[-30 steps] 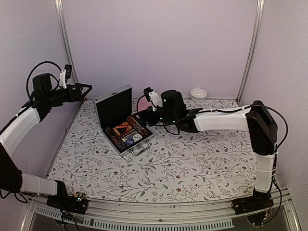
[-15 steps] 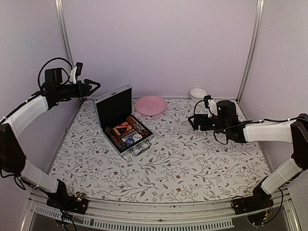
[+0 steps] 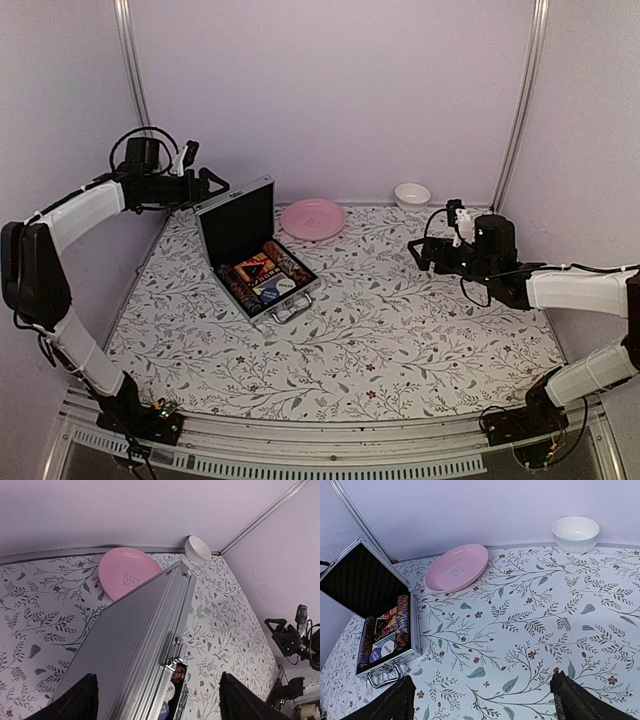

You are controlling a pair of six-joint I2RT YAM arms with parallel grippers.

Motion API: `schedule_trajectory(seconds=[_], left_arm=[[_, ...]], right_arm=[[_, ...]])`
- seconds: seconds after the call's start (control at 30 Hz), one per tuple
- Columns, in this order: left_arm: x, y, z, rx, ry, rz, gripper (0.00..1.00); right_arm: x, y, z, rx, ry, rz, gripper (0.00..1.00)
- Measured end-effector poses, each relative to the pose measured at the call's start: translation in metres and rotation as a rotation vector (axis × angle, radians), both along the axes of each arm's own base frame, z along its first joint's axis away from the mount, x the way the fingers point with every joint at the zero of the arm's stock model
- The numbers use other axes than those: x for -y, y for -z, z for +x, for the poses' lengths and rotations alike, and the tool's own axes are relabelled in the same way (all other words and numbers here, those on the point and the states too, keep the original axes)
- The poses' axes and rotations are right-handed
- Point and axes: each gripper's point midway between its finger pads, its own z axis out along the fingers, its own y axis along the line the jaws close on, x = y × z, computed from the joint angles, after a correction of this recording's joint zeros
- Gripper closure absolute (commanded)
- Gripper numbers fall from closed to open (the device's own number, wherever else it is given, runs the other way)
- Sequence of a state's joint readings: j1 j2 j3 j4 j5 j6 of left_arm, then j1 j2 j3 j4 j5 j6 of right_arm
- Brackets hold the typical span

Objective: Pack up texas hold em set

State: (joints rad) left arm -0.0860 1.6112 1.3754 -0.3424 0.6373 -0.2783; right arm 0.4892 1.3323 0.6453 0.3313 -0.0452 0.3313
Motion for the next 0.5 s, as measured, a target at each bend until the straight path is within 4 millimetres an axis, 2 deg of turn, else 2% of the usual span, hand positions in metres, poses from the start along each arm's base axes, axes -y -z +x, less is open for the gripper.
schedule_trajectory(seconds=[0.23, 0.33, 0.5], left_arm=[[0.022, 0.017, -0.015, -0.059, 0.069, -0.018, 0.17], [0.038, 0.031, -0.03, -0.104, 0.125, -0.031, 0.17], [0.076, 0.056, -0.066, -0.185, 0.256, -0.04, 0.21]], right_arm=[[-0.003, -0.006, 0.001, 0.015, -0.011, 0.03, 0.05], [-0.004, -0.008, 0.001, 0.018, -0.009, 0.037, 0.05], [-0.004, -0.008, 0.002, 0.014, -0.007, 0.045, 0.06]])
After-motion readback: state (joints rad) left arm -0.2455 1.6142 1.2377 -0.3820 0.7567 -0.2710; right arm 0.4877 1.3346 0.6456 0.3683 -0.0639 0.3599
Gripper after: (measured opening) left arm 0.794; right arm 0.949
